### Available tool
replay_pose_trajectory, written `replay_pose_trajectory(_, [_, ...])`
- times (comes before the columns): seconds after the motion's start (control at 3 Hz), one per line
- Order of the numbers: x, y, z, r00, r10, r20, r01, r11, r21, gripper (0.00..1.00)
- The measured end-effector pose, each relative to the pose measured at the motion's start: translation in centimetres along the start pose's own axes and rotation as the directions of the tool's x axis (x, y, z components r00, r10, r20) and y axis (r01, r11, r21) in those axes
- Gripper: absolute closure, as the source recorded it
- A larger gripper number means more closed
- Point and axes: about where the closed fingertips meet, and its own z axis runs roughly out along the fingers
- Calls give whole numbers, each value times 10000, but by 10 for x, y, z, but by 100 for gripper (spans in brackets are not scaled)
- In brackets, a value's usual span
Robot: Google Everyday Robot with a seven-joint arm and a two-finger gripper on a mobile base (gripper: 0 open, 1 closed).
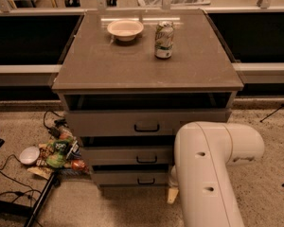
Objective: Open bottom drawer
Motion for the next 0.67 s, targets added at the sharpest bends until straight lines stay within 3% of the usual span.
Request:
replay_pose_trajectory(0.33, [4,-2,5,9999,-20,-118,20,10000,53,0])
replay_pose_trajectory(0.67, [2,13,21,9996,-65,-258,59,9997,-237,26])
